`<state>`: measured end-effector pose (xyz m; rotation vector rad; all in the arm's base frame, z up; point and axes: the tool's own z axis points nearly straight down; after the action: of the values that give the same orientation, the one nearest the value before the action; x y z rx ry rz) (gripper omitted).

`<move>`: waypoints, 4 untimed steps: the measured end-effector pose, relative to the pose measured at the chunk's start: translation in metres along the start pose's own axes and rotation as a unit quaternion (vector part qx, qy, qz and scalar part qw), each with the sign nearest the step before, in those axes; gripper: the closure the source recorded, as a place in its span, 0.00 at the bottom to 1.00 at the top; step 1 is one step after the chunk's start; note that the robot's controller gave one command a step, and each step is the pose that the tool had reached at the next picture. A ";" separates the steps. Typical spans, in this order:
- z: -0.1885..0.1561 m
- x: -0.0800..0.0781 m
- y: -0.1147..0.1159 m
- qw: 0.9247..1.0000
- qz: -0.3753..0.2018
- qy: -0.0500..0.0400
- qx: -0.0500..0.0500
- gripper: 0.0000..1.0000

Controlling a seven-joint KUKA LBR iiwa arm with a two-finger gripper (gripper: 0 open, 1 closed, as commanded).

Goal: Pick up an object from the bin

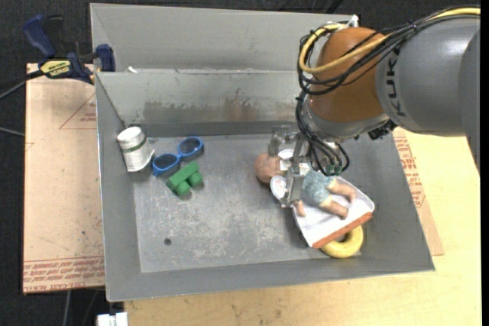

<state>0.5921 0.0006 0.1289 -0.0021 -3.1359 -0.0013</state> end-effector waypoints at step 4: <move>0.016 -0.008 0.001 0.996 0.092 -0.008 -0.002 0.00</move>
Offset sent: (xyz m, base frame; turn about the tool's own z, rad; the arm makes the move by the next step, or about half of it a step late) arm 0.0052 0.0049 -0.0589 0.1491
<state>0.6003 0.0014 0.1132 -0.2911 -3.1388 -0.0064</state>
